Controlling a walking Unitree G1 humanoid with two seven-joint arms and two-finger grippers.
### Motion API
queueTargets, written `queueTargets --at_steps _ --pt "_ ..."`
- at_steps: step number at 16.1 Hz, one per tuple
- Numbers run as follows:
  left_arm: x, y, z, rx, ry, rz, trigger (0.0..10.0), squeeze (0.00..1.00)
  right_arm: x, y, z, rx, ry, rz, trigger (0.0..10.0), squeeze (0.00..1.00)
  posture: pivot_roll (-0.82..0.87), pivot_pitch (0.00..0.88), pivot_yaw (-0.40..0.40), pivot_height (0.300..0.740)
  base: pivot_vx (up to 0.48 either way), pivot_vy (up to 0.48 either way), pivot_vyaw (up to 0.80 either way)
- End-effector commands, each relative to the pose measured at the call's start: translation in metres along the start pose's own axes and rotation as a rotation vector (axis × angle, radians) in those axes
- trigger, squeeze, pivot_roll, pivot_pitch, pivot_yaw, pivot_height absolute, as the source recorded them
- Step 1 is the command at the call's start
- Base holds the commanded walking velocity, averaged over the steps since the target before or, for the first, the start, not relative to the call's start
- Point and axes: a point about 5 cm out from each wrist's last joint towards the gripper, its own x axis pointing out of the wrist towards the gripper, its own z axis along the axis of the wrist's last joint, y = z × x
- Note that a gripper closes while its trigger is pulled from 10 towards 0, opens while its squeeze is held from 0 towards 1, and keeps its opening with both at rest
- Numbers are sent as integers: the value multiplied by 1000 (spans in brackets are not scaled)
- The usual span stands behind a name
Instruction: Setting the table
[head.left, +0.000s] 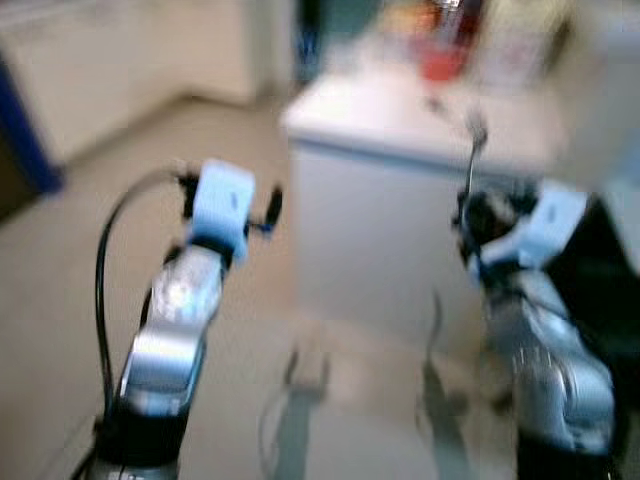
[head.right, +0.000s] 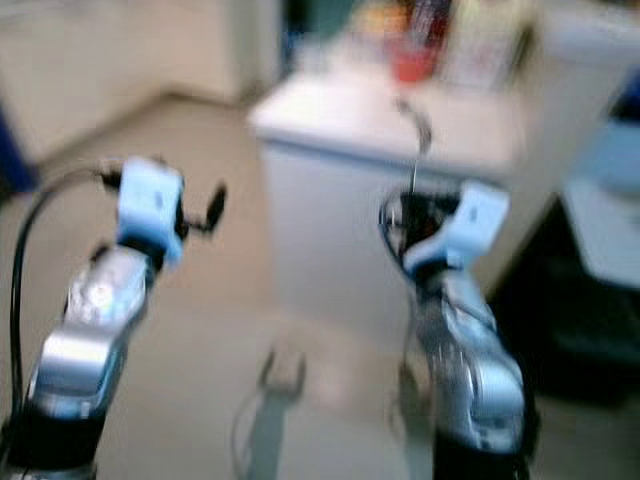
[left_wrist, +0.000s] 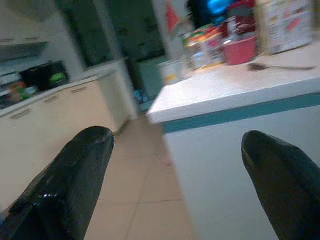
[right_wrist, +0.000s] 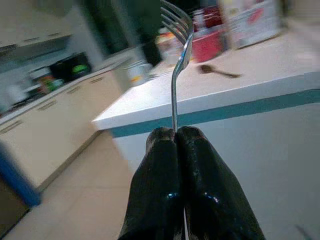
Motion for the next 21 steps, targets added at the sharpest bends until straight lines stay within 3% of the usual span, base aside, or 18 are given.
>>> queueTargets --at_steps 1,8,15,21 --pt "4 -1 4 9 -12 13 10000 0 3 -2 2 -21 -1 -12 10000 0 -22 0 -17 740 0 0 -800" --pt "2 2 0 17 5 46 10000 0 3 0 2 -42 9 4 10000 0 -30 0 -20 740 0 0 -62" --pt "3 7 0 27 8 78 10000 0 5 0 -4 -43 38 3 10000 0 -8 0 -35 740 0 -342 0" --pt "6 1 3 30 -2 54 10000 0 1 -5 -2 -41 29 -24 10000 0 -25 0 -15 740 0 -421 0"
